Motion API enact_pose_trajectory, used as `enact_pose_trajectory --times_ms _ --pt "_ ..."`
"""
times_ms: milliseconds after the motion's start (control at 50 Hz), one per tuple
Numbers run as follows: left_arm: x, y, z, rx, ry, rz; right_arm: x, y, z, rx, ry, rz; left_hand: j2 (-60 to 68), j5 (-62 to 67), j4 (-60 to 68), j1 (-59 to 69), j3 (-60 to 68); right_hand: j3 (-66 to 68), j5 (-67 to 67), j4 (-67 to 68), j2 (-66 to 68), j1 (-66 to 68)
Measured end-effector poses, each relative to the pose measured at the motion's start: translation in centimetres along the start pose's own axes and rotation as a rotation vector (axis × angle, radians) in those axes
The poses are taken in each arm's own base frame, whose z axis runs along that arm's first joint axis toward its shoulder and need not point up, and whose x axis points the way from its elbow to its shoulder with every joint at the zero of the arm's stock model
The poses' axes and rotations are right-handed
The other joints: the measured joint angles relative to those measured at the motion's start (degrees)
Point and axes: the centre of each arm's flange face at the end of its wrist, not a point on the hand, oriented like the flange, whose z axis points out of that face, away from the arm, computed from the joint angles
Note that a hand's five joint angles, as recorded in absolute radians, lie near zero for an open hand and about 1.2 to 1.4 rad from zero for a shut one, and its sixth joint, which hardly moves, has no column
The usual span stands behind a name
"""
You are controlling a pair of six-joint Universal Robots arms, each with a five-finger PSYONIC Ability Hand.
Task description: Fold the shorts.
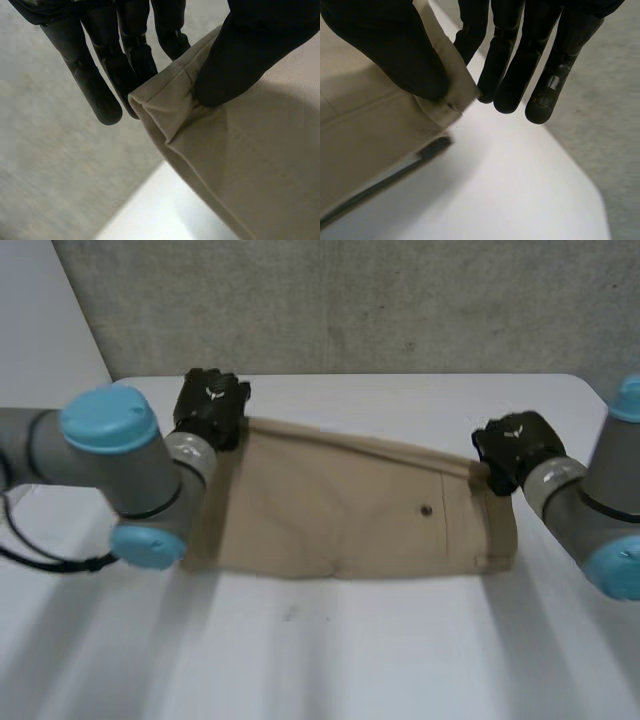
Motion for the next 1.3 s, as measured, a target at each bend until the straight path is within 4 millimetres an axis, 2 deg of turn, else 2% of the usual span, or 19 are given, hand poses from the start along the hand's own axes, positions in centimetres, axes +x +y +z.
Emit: enact_pose_trajectory --times_ms 100,240,280,320,340,360,380,460,540,580,660,740,840,960,1040,1060,1080,1160,1300 --pt "1.2 2.2 2.1 0.041 -0.037 0.04 -0.5 0.1 2.7 0.057 0.079 -0.009 0.01 0.0 0.0 0.0 0.0 0.0 0.0 0.0 0.0 0.0" --pt "2.9 5.0 2.6 0.03 -0.017 0.046 -2.0 1.6 5.1 0.07 0.087 -0.026 0.01 0.0 0.0 0.0 0.0 -1.3 -0.4 -1.06 -1.2 -0.49" --pt "3.2 5.4 2.6 0.044 -0.021 0.045 -2.3 2.1 5.6 0.065 0.086 -0.03 -8.51 -7.66 -8.56 -8.45 -8.37 -13.59 -12.41 -13.87 -13.56 -13.23" --pt "3.5 5.5 2.7 0.078 -0.031 0.043 -2.6 2.5 6.1 0.061 0.093 -0.033 -33.55 -32.52 -33.67 -36.8 -32.99 -37.51 -35.96 -37.9 -39.31 -35.43" --pt "3.6 5.4 2.7 0.092 -0.034 0.043 -2.6 2.6 6.2 0.06 0.097 -0.033 -41.78 -39.68 -40.91 -44.07 -41.2 -45.65 -44.09 -46.13 -46.33 -40.12" --pt "3.7 5.4 2.6 0.098 -0.036 0.042 -2.6 2.6 6.3 0.06 0.101 -0.033 -41.78 -39.68 -40.91 -44.07 -41.2 -48.05 -46.41 -48.52 -49.19 -41.25" --pt "3.8 5.1 2.5 0.127 -0.043 0.04 -2.4 2.5 6.3 0.064 0.116 -0.03 -52.55 -50.91 -52.84 -52.42 -51.88 -53.61 -51.47 -53.89 -53.72 -43.46" --pt "3.4 3.2 1.8 0.227 -0.082 0.033 -1.1 0.6 5.3 0.101 0.168 -0.009 -57.1 -54.22 -56.87 -53.58 -56.11 -55.74 -52.64 -54.91 -54.7 -43.75" --pt "2.7 1.2 0.8 0.288 -0.11 0.027 0.1 -1.1 3.9 0.137 0.191 0.015 -57.19 -54.22 -56.87 -53.58 -56.11 -55.74 -52.64 -54.91 -54.7 -43.75" --pt "1.9 -0.5 -0.5 0.312 -0.122 0.018 0.9 -2.7 1.8 0.174 0.184 0.047 -57.2 -54.23 -56.87 -53.58 -56.11 -55.74 -52.64 -54.91 -54.7 -43.75" --pt "1.1 -1.8 -2.3 0.298 -0.118 -0.004 0.7 -3.0 -0.1 0.18 0.137 0.071 -57.21 -54.22 -56.87 -53.58 -56.11 -55.74 -52.64 -54.91 -54.7 -43.75" --pt "0.5 -2.2 -5.4 0.202 -0.067 -0.079 -0.7 -1.4 -2.5 0.123 0.021 0.093 -57.21 -54.22 -56.87 -53.58 -56.11 -55.62 -52.64 -54.91 -54.69 -43.75" --pt "0.7 -1.2 -8.5 0.027 0.02 -0.208 -1.9 1.4 -3.8 0.028 -0.065 0.112 -57.21 -54.22 -56.87 -53.58 -56.11 -51.87 -50.2 -52.61 -51.97 -42.07" --pt "1.1 0.2 -11.0 -0.193 0.092 -0.34 -3.0 4.9 -3.7 -0.072 -0.111 0.128 -57.21 -54.22 -56.87 -53.58 -56.11 -44.94 -44.32 -45.45 -44.85 -35.48" --pt "1.0 0.5 -11.3 -0.243 0.101 -0.363 -3.2 6.3 -2.8 -0.096 -0.103 0.133 -57.21 -54.22 -56.87 -53.58 -56.11 -25.28 -25.25 -25.79 -24.79 -18.38" --pt "0.9 0.6 -11.3 -0.247 0.1 -0.365 -3.0 6.8 -2.4 -0.099 -0.093 0.134 -57.21 -54.22 -56.87 -53.58 -56.11 -8.84 -9.74 -9.27 -8.25 -5.39" --pt "0.9 0.6 -11.2 -0.247 0.099 -0.365 -2.9 6.9 -2.2 -0.1 -0.088 0.134 -57.21 -54.23 -56.87 -53.58 -56.11 -6.29 -7.48 -6.7 -5.12 -4.02" --pt "0.7 0.5 -11.1 -0.241 0.093 -0.362 -2.2 7.3 -1.8 -0.103 -0.065 0.135 -57.21 -54.22 -56.87 -53.58 -56.11 -0.1 -2.55 -0.19 -0.15 -2.65" --pt "0.4 0.0 -11.1 -0.223 0.083 -0.359 1.3 7.8 -1.6 -0.127 0.024 0.11 -57.21 -54.22 -56.87 -53.58 -56.11 -0.1 -1.75 -0.02 -0.15 -2.21"
